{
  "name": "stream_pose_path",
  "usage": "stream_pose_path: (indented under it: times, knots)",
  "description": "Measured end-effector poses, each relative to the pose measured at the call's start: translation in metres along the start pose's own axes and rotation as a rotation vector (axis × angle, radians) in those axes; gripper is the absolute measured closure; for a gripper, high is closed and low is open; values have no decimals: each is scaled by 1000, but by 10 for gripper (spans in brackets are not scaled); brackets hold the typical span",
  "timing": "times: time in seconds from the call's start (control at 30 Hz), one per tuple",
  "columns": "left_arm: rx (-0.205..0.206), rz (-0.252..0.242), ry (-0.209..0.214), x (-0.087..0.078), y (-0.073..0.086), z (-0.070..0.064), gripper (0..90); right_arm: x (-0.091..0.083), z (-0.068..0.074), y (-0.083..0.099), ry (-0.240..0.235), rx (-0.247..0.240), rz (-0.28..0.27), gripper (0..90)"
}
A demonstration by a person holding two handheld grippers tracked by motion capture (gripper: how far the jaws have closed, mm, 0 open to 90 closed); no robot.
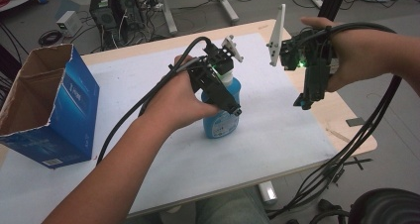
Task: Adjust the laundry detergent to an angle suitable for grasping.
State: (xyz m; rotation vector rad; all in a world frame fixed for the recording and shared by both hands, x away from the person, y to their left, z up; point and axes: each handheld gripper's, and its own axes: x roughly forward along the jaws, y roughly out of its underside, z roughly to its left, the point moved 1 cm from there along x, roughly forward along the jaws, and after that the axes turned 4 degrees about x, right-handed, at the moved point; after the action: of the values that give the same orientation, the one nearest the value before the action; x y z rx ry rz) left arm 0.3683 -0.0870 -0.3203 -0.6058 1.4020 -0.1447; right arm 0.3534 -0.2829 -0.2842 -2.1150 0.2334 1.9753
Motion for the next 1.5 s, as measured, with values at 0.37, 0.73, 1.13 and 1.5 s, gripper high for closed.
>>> stream_pose_path:
  times: [0.37,0.73,1.13,1.5]
  knots:
    - [5,10,0,4,-1,0,82,-1,-1,2,3,5,-7,12]
    - [11,9,-5,5,0,0,143,1,-2,0,1,3,-8,12]
    - [19,8,-3,6,-1,-1,178,1,-2,-4,3,-2,-9,12]
    - [26,11,0,6,0,-2,243,2,-2,-2,1,3,-9,12]
